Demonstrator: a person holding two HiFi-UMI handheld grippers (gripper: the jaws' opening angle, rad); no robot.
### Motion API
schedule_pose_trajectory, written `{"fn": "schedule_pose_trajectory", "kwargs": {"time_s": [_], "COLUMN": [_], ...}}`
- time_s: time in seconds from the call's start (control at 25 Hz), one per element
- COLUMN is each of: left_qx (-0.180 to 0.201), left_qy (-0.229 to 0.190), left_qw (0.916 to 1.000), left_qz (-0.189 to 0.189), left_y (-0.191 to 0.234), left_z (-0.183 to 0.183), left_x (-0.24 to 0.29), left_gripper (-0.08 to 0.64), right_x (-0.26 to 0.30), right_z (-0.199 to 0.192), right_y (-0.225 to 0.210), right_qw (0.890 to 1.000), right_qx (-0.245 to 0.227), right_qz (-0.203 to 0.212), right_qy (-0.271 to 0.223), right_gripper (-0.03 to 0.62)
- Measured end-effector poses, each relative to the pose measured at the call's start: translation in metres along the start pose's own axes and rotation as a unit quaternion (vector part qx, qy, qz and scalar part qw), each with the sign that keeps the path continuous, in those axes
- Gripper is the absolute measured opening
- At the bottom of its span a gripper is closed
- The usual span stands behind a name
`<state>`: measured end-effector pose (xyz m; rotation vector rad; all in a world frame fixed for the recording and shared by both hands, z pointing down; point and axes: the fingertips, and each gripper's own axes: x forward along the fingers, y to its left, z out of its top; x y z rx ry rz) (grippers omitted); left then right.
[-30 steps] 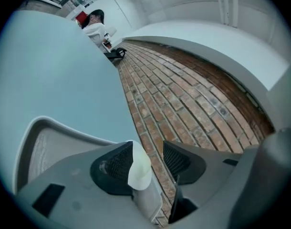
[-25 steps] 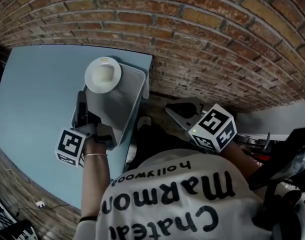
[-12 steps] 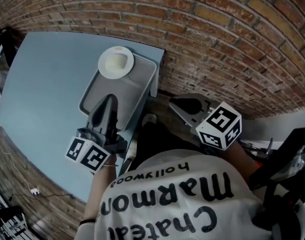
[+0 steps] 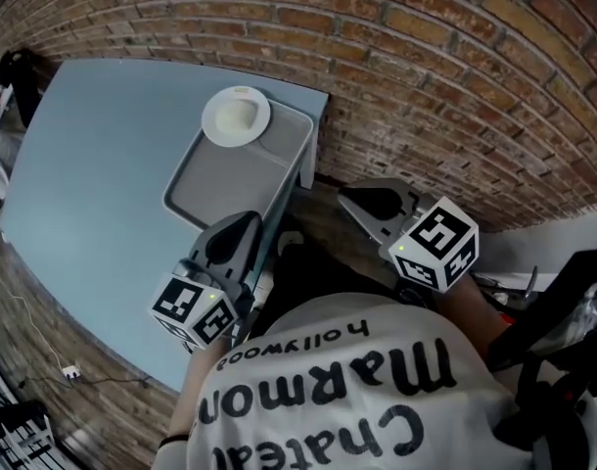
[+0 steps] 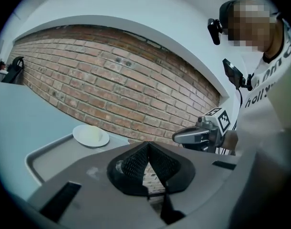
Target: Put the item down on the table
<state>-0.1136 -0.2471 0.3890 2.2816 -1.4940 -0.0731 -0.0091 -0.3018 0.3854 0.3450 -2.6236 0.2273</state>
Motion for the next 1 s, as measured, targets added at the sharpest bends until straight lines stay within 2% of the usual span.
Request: {"fn": "schedule_pose_trajectory", "kwargs": {"time_s": [0.16,0.36,0.6,1.0], "left_qx": [0.005,0.01,0.026,0.029], "left_qy": [0.005,0.013,0.013,0.001], "left_qw": [0.9999,0.9989,0.9983,0.9978], "left_qz": [-0.016,-0.045,-0.05,-0.059], "left_y": [0.001,0.0,0.006,-0.004], "left_z": [0.005,0.014,0.029,0.029], "left_x": [-0.004,-0.007,-0.037,-0.076], "left_gripper": [0.008,0.008,0.008,0.008], "right_x": [-0.001,-0.007,-0.008,-0.02], "right_z": [0.004,0.015,0.023,0.04], "right_y": [-0.001,-0.014,-0.012,0.022], "right_qw": [1.0,0.998,0.994,0.993], "right_qx": [0.012,0.033,0.043,0.02], "right_qz": [-0.018,-0.06,-0.097,-0.112], "right_qy": [-0.003,-0.01,-0.014,-0.028], "right_gripper": [0.009,0.009,0.009,0.009]}}
